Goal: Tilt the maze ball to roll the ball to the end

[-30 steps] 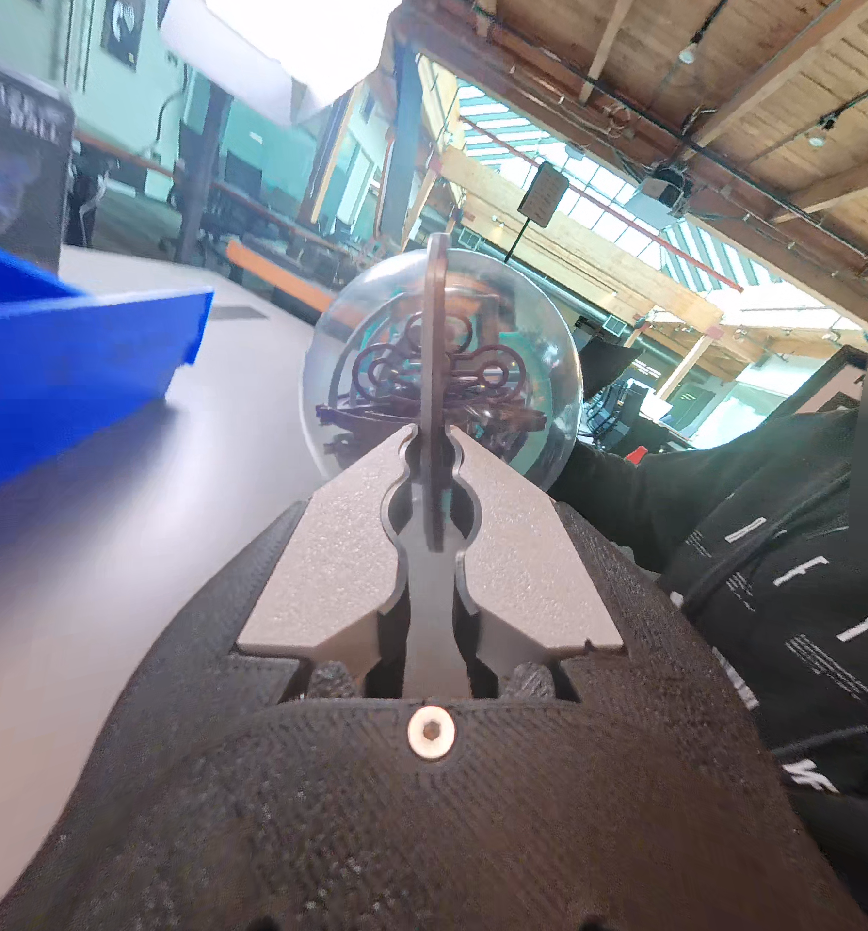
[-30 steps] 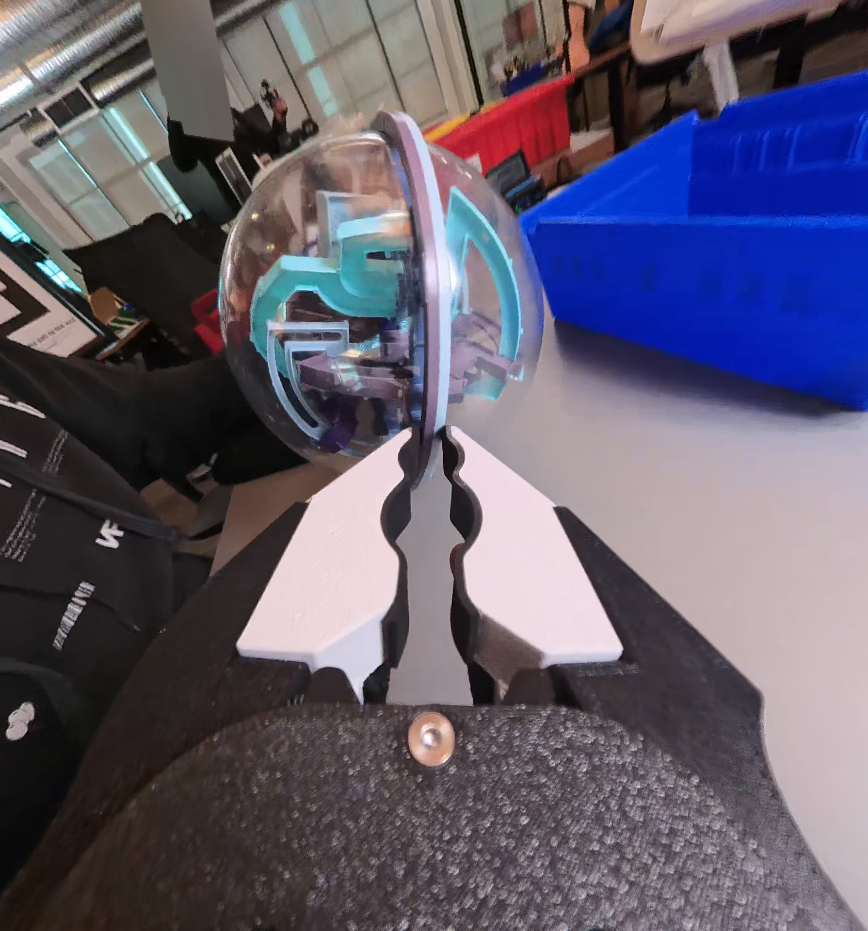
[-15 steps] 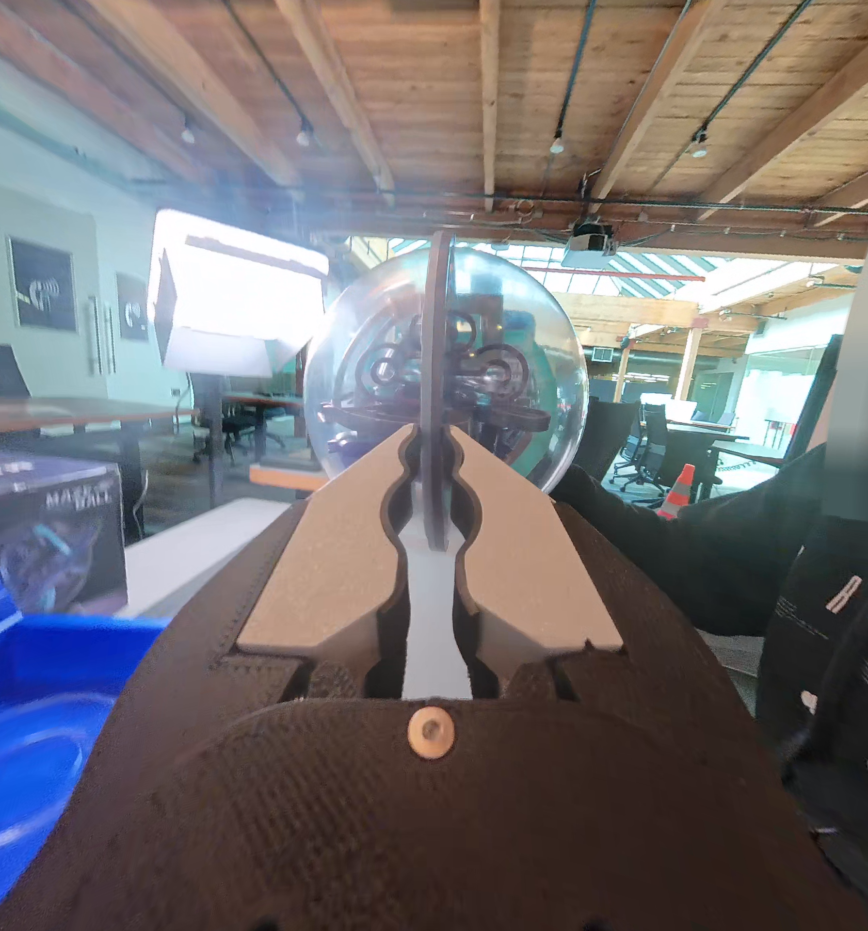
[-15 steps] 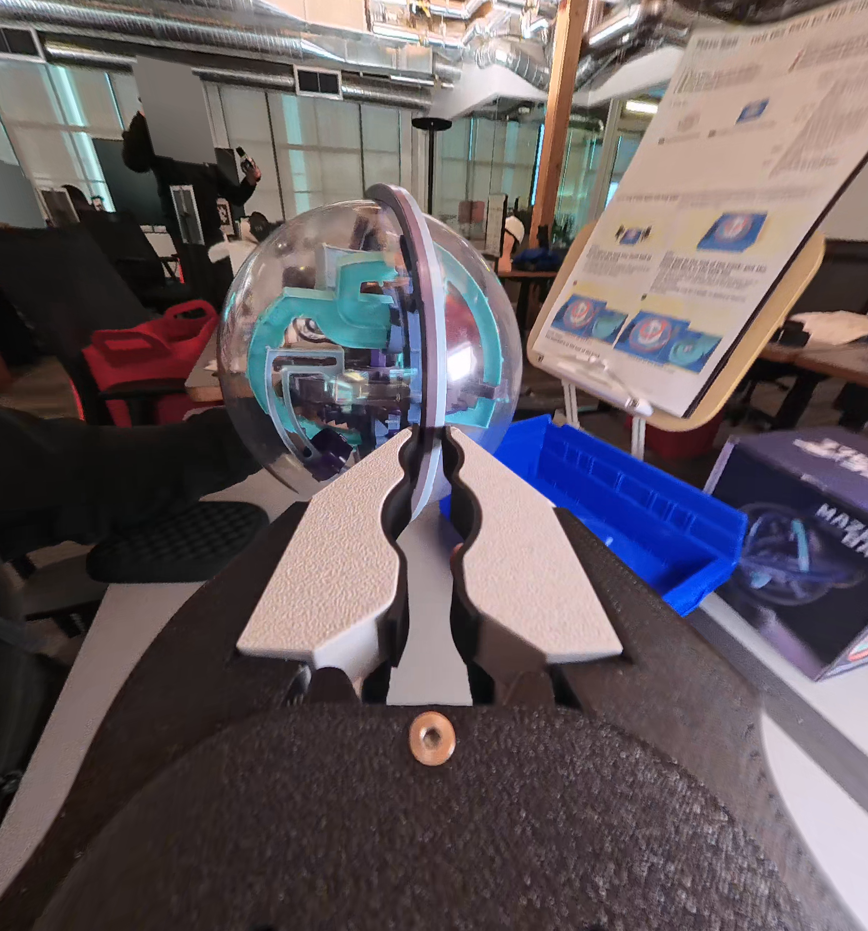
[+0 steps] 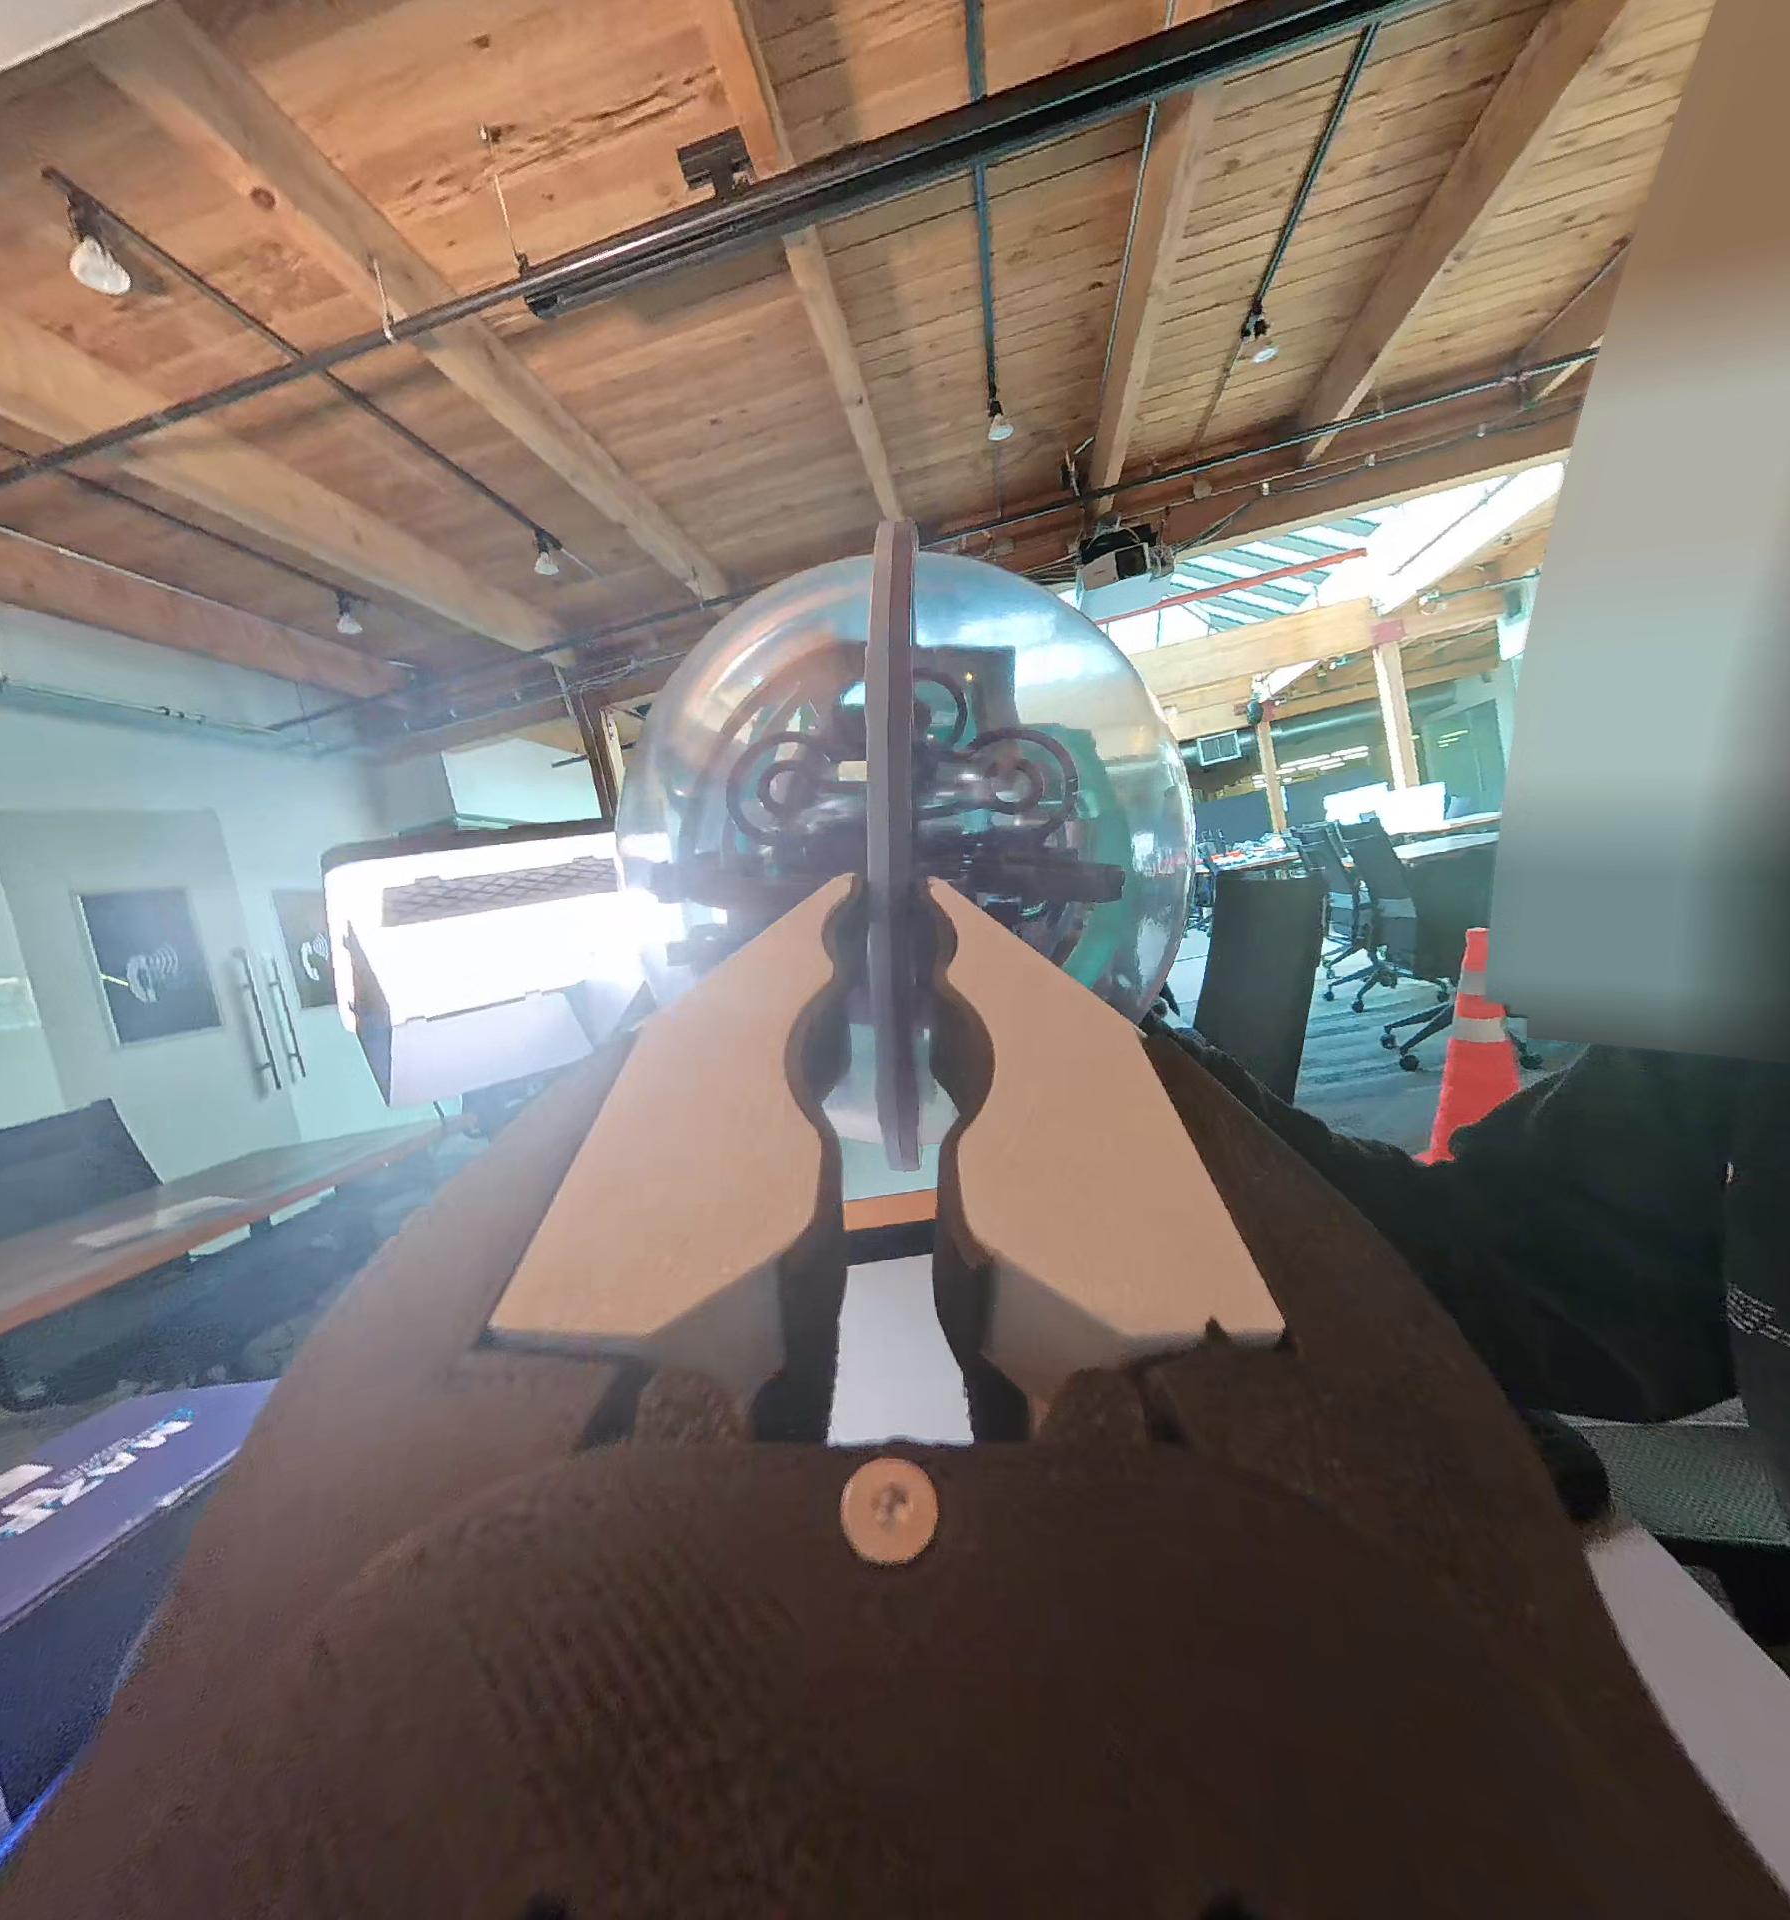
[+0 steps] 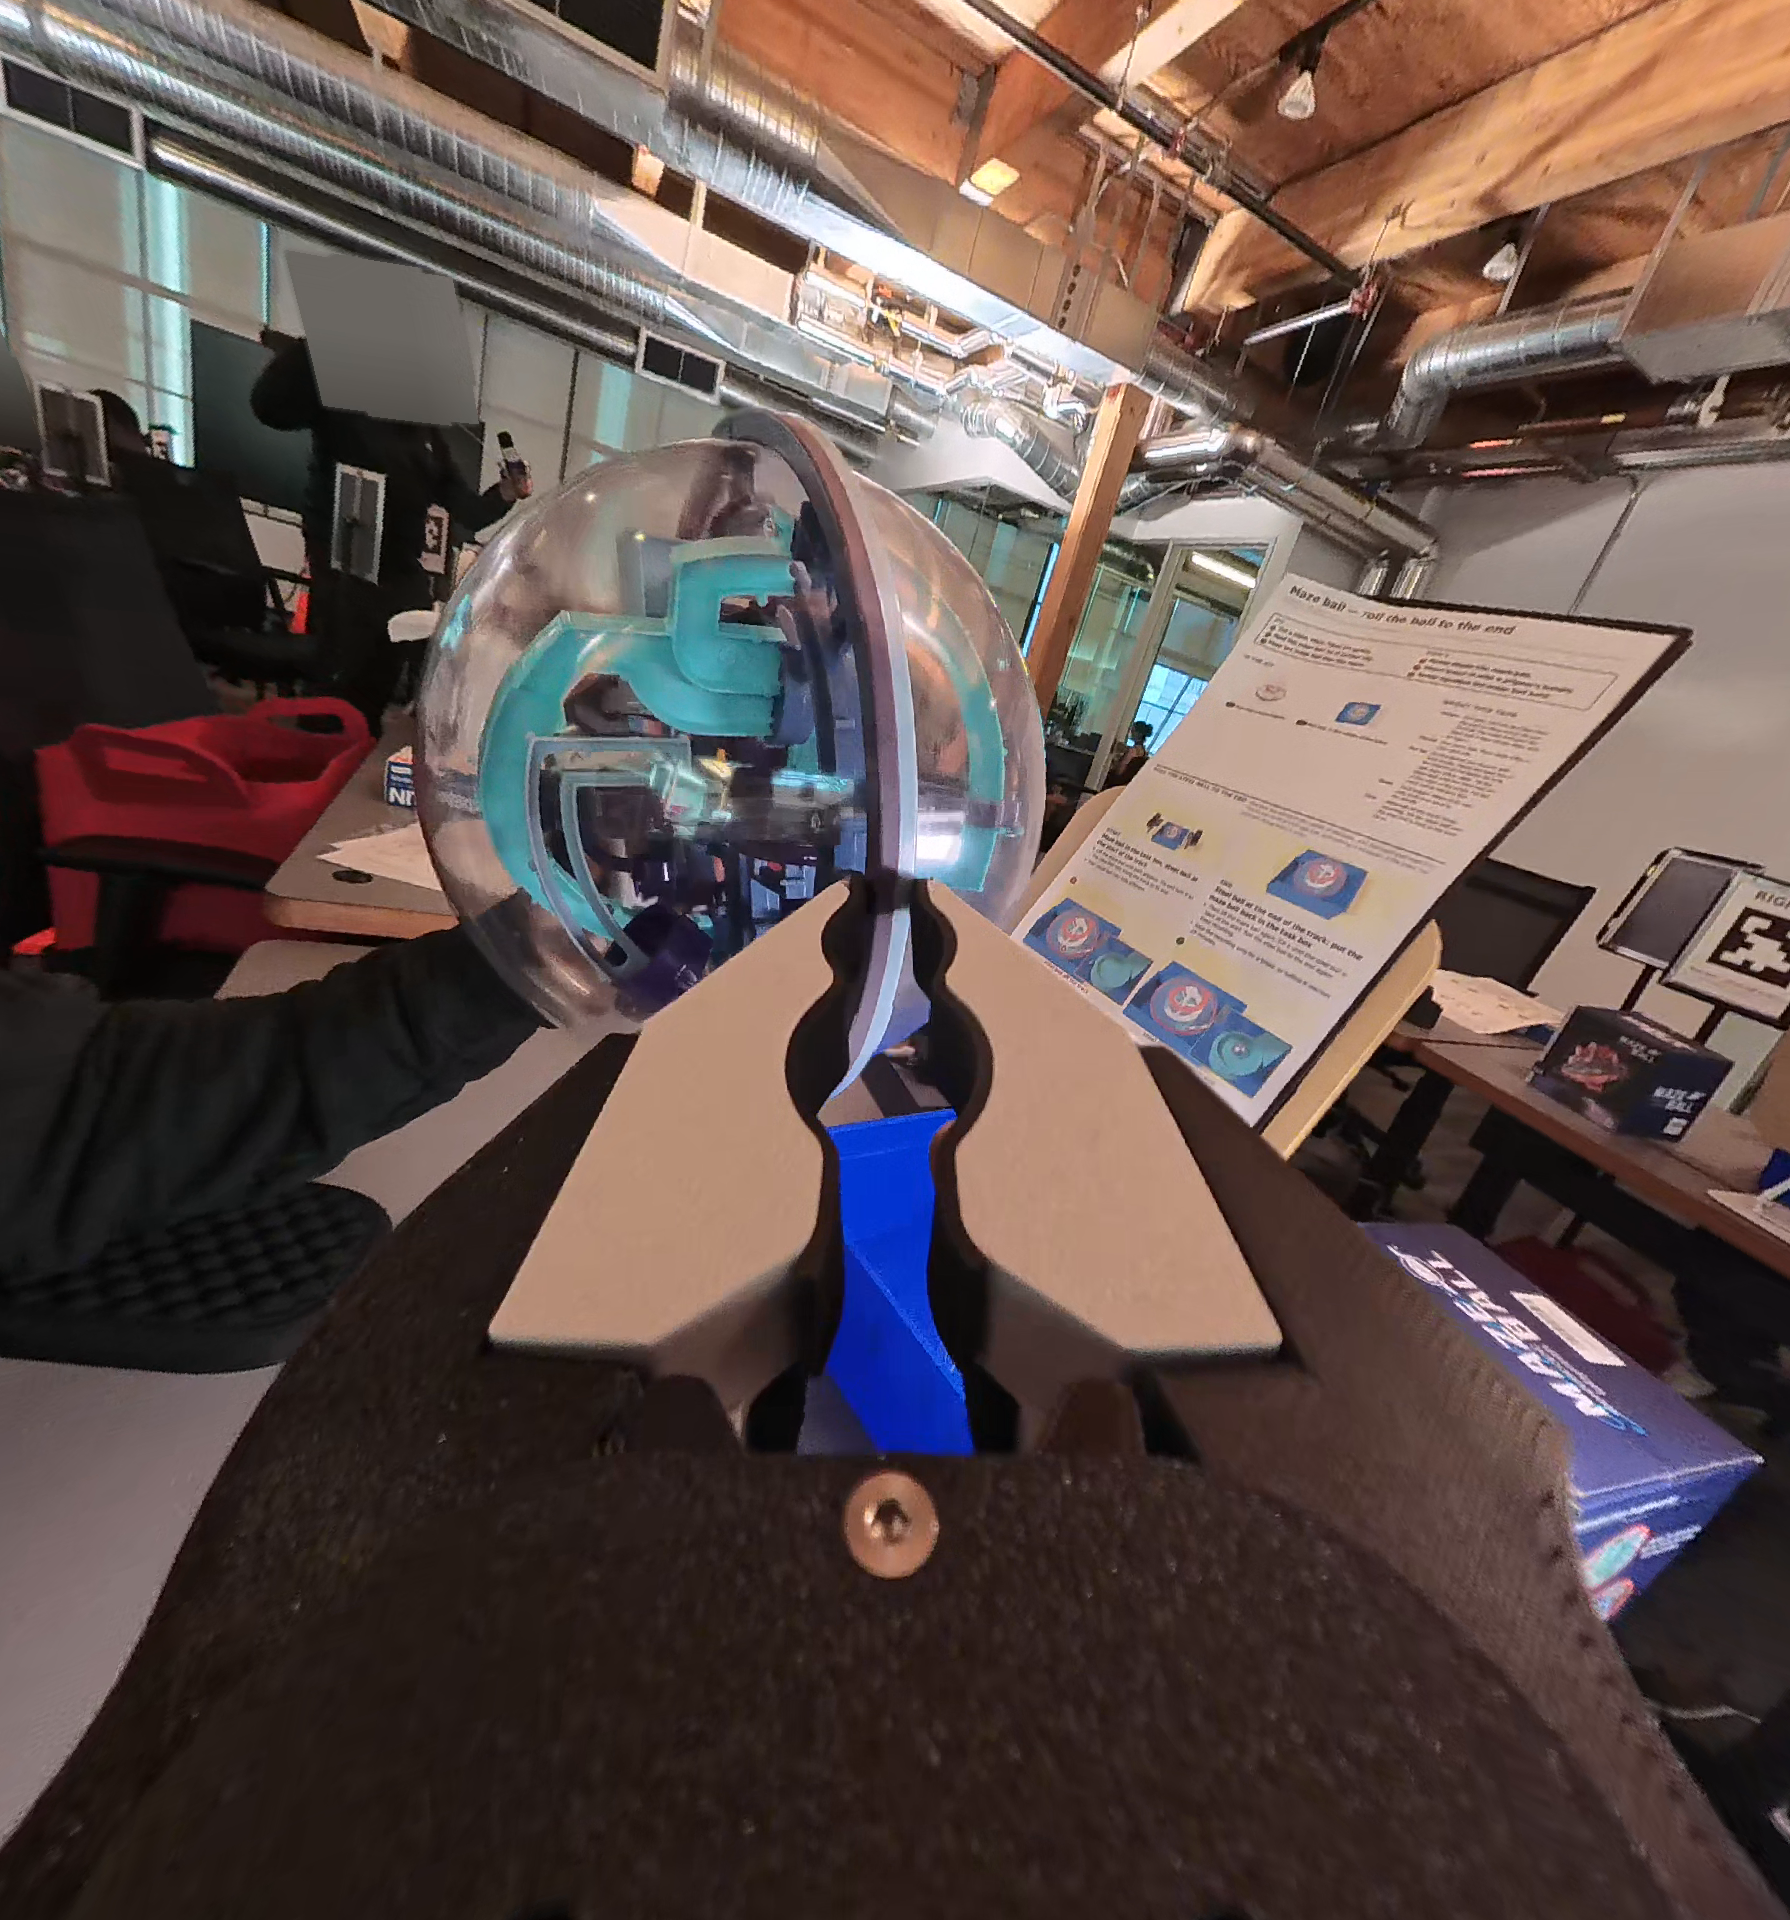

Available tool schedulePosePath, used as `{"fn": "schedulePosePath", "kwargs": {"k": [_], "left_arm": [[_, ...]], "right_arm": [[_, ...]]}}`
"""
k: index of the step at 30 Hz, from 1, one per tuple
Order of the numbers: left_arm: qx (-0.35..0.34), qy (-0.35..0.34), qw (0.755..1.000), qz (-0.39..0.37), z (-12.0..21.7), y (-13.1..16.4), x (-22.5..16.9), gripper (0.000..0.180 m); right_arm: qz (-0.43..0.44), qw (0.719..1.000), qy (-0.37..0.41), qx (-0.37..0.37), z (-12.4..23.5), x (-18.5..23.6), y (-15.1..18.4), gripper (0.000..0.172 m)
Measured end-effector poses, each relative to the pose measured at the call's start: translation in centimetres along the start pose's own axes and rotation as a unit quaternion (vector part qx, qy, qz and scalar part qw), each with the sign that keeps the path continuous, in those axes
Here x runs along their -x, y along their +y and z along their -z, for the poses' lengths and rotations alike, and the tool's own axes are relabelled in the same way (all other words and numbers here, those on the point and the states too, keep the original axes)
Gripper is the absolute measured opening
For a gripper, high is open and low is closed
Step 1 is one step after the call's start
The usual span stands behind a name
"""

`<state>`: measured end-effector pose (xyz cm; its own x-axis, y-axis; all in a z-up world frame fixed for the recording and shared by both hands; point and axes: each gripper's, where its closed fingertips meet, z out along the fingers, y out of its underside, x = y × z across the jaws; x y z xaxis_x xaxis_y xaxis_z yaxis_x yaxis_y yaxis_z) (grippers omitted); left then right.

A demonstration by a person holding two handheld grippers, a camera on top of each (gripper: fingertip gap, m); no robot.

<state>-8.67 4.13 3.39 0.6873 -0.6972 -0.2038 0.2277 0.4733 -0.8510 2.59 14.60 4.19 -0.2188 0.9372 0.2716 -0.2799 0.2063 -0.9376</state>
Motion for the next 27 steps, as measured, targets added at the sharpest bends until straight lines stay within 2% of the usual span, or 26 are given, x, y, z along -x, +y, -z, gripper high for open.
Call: {"fn": "schedulePosePath", "kwargs": {"k": [7,21,27], "left_arm": [[-0.004,-0.010,1.000,-0.011,0.7,-1.3,-0.5,0.007],[0.002,-0.033,0.999,0.026,1.4,-1.0,0.6,0.006],[0.002,-0.043,0.997,0.067,1.7,-0.5,0.9,0.006]], "right_arm": [[-0.006,1.000,-0.008,-0.008,-0.9,0.7,1.2,0.005],[-0.057,0.998,-0.016,-0.005,-1.6,0.3,3.1,0.006],[-0.081,0.996,-0.018,0.010,-1.6,0.3,3.7,0.006]]}}
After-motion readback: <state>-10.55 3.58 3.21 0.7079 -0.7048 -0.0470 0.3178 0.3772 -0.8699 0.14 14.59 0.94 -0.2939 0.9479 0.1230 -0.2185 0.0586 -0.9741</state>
